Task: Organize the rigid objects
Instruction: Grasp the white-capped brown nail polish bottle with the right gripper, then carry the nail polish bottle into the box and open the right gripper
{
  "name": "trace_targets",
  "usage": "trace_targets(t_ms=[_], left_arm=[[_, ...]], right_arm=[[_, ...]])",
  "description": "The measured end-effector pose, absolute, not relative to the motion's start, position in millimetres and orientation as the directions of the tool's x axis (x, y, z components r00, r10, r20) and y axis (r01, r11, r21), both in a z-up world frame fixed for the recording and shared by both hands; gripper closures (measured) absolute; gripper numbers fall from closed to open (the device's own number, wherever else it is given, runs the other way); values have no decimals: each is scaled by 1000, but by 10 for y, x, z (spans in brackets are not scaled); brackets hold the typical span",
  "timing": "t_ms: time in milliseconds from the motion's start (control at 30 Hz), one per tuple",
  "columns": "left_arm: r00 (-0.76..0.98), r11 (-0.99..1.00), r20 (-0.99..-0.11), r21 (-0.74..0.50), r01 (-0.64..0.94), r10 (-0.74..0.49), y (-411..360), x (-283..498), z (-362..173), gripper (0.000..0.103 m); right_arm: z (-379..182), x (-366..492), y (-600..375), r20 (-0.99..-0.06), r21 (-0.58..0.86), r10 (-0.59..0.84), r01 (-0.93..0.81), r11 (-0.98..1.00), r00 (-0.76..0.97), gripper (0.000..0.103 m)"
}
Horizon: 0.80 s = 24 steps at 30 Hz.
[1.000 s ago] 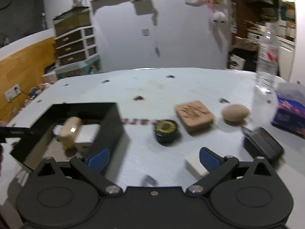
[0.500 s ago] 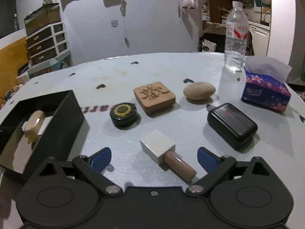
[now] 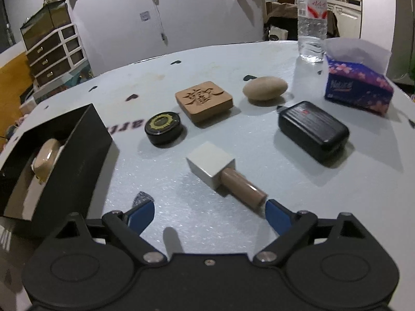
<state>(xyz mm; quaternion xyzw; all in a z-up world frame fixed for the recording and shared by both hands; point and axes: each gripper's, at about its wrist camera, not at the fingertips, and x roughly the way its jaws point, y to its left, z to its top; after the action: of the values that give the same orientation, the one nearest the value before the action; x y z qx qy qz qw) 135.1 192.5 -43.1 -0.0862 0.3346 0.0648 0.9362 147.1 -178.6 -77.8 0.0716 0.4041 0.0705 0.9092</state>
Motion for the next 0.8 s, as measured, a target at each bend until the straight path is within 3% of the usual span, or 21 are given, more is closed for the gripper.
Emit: trace_targets(t_ms=[200, 533, 633, 800], left_arm=[[768, 977, -637, -117, -179, 65, 1924, 1351, -432, 98], [767, 977, -638, -118, -177, 62, 1916, 1355, -427, 98], [768, 977, -638, -119, -177, 62, 1916, 1355, -427, 98], [769, 977, -636, -120, -177, 61, 1912, 1361, -426, 98]], right_arm=[[-788, 1696, -1783, -710, 189, 154, -25, 982, 687, 10], [-874, 1938, -1557, -710, 35, 62, -53, 998, 702, 10], [-873, 1940, -1564, -700, 23, 54, -53, 998, 712, 16], [-852, 1936, -1563, -692, 23, 74, -80, 997, 718, 16]])
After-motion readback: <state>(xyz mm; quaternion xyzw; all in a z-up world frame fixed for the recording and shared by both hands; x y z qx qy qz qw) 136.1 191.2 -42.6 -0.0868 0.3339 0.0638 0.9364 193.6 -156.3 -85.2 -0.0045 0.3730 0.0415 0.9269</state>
